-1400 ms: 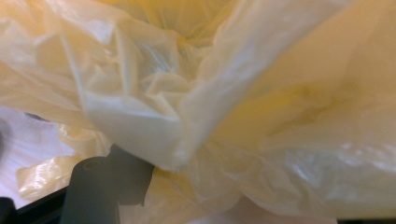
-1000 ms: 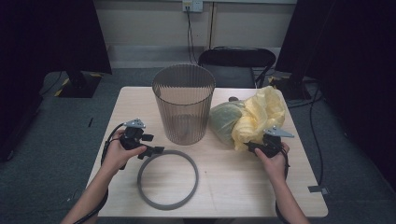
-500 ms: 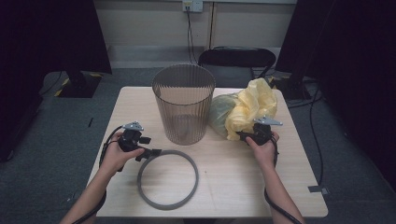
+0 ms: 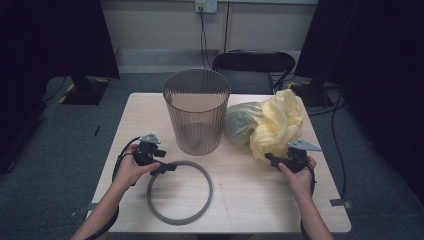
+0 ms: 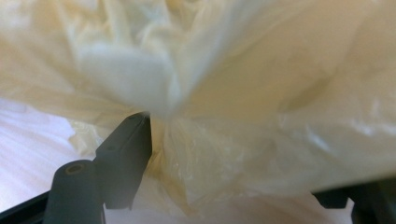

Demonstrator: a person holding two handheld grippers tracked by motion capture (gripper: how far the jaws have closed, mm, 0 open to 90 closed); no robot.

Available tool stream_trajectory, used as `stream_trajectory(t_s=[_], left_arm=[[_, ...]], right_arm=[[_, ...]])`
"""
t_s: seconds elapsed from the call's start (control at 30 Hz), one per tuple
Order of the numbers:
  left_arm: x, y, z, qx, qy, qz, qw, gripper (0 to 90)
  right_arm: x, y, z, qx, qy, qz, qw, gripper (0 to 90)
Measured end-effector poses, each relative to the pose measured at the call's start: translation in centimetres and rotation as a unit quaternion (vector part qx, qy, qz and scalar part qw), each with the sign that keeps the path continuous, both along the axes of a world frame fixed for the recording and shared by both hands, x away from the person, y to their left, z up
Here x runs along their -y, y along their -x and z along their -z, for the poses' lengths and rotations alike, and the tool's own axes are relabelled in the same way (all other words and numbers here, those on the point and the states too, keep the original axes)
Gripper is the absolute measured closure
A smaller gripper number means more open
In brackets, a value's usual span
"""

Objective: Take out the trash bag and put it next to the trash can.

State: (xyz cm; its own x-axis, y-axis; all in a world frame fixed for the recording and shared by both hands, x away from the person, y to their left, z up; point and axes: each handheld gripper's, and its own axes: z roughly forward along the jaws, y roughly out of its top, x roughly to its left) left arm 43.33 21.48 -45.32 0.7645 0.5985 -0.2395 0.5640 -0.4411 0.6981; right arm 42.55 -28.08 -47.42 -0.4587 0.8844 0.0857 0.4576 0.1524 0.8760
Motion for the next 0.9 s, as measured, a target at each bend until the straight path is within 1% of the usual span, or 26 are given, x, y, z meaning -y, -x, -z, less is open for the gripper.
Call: stream_trajectory(t_s=[0.13,0.2,0.27,0.33,0.43,0.47,0.53,0.57,0.67,0.77,0.83,0.9], left_arm=[[0.0,0.2,-0.1,0.001,0.001,-0.003,1.0000,16.8],[0.1,0.3,-0.2,0.001,-0.003,0.000,1.0000,16.8],[0.2,0.5,-0.1,0.001,-0.003,0.001,1.0000,16.8],[0.2,0.6,0.0,0.002,-0.006,0.002,1.0000,16.8],[0.1,0.8,0.3,-0.002,-0.004,-0.001,1.0000,16.8],[0.1,0.8,0.4,-0.003,-0.006,-0.001,1.0000,16.9],[0.0,0.9,0.5,-0.003,-0.007,-0.002,1.0000,16.8],[0.0,0.9,0.5,-0.004,-0.005,-0.003,1.0000,16.9],[0.0,1.0,0.6,-0.004,-0.006,-0.002,1.0000,17.0],[0.1,1.1,0.5,-0.003,-0.005,0.000,1.0000,17.0],[0.2,1.1,0.5,-0.003,-0.004,0.002,1.0000,17.0],[0.3,1.1,0.5,-0.004,-0.005,0.002,1.0000,17.0]], right_arm=[[0.7,0.9,-0.2,0.000,0.004,-0.002,1.0000,24.9],[0.8,1.3,-0.2,0.000,0.006,-0.004,1.0000,24.9],[1.0,1.8,-0.1,0.000,0.011,-0.006,0.9999,24.8],[1.1,2.1,0.0,-0.004,0.011,-0.010,0.9999,24.6],[1.2,2.8,0.3,-0.012,0.020,-0.016,0.9996,23.9],[1.2,3.1,0.5,-0.017,0.019,-0.015,0.9996,23.6],[1.5,3.4,0.7,-0.019,0.018,-0.017,0.9995,23.1],[1.5,3.6,0.8,-0.021,0.021,-0.018,0.9994,22.9],[1.8,4.3,0.9,-0.021,0.029,-0.021,0.9991,22.9],[1.9,4.6,0.8,-0.018,0.026,-0.022,0.9992,22.9],[2.1,4.6,0.4,-0.014,0.019,-0.022,0.9995,22.9],[2.1,4.6,0.1,-0.013,0.021,-0.022,0.9994,22.9]])
